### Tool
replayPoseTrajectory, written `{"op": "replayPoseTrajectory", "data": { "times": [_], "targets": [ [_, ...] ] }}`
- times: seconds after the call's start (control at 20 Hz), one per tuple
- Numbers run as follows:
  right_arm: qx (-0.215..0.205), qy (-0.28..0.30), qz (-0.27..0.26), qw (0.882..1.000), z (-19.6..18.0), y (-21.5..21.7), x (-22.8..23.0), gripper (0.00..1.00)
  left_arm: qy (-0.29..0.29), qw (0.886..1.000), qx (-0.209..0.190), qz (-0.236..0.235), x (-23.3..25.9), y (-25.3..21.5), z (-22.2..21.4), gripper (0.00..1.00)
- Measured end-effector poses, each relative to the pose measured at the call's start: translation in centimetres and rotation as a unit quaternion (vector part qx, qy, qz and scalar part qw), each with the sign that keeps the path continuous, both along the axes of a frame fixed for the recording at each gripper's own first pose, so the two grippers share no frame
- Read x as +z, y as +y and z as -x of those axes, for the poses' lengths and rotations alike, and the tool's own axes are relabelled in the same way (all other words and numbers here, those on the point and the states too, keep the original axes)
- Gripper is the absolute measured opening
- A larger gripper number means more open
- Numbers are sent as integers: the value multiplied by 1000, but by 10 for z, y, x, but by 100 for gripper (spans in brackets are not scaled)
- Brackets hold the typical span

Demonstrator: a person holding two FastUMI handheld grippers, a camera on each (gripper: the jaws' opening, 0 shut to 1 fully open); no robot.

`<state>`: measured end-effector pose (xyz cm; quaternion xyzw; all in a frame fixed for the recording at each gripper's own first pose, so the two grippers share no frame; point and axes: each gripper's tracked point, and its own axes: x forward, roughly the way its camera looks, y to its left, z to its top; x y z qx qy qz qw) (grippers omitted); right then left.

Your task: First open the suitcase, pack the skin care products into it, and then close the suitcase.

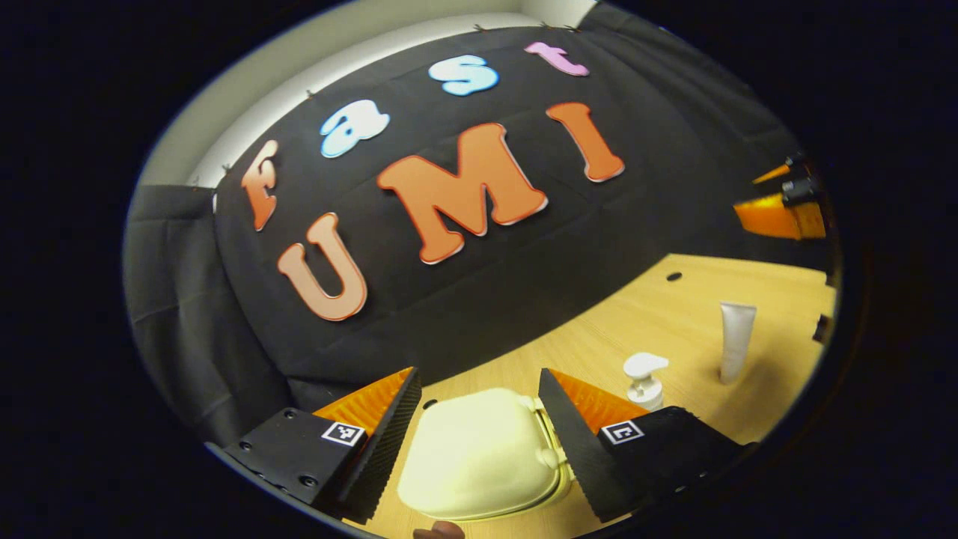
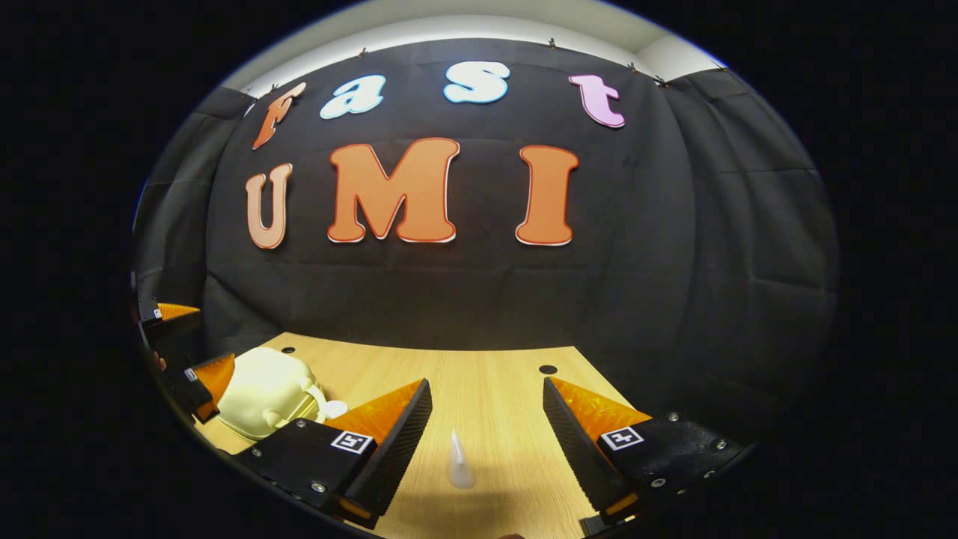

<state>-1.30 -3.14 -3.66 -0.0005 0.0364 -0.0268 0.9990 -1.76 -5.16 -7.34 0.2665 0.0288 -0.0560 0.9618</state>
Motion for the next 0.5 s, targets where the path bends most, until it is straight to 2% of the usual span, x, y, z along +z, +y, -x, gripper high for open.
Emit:
{"op": "replayPoseTrajectory", "data": {
  "times": [0.25,0.5],
  "targets": [
    [-27,28,-12,999,4,-29,-29,95,25,993,-20,-111,-48,-18,-3,99],
    [-51,64,-20,996,11,-53,-60,95,52,978,-50,-198,-100,-38,-10,99]
  ]
}}
